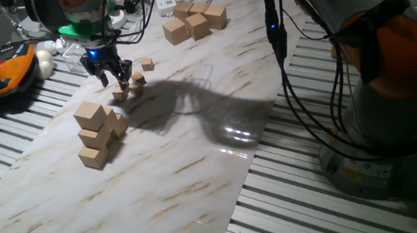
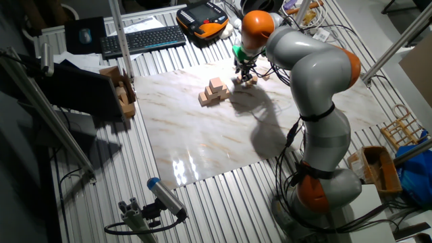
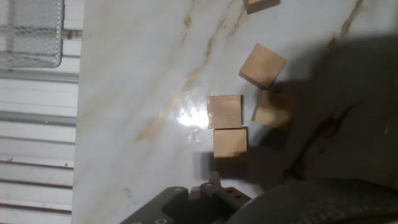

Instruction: Stack the blocks into a pyramid shape

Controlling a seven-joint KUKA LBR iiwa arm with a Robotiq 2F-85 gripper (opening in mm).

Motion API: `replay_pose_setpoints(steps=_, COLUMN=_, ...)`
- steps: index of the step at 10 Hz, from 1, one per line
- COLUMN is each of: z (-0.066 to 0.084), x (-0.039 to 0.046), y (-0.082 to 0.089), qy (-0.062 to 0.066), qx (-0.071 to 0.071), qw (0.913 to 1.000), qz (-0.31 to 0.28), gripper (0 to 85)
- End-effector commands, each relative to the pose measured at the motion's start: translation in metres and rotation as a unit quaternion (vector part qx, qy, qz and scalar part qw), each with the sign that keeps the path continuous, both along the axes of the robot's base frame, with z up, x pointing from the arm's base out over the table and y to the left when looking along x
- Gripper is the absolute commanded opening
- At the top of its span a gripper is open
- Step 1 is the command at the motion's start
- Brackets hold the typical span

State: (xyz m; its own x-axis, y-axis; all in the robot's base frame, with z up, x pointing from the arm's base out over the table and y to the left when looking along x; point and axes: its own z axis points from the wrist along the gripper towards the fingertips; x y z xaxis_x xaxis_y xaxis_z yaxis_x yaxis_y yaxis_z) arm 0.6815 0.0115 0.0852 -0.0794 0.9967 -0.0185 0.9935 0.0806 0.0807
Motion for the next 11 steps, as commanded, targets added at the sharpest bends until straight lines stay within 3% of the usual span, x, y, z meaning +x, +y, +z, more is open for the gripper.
replay_pose_setpoints(steps=1, z=-0.002, x=0.0005, y=0.0, qy=0.002, qx=0.0, qw=1.0, qz=-0.003, gripper=51.0)
replay_pose_setpoints(steps=4, z=-0.015, x=0.0039, y=-0.001, qy=0.005, qx=0.007, qw=0.9999, qz=-0.008, gripper=51.0)
replay_pose_setpoints(steps=11, z=-0.027, x=0.0065, y=-0.003, qy=0.012, qx=0.002, qw=0.9998, qz=-0.017, gripper=51.0)
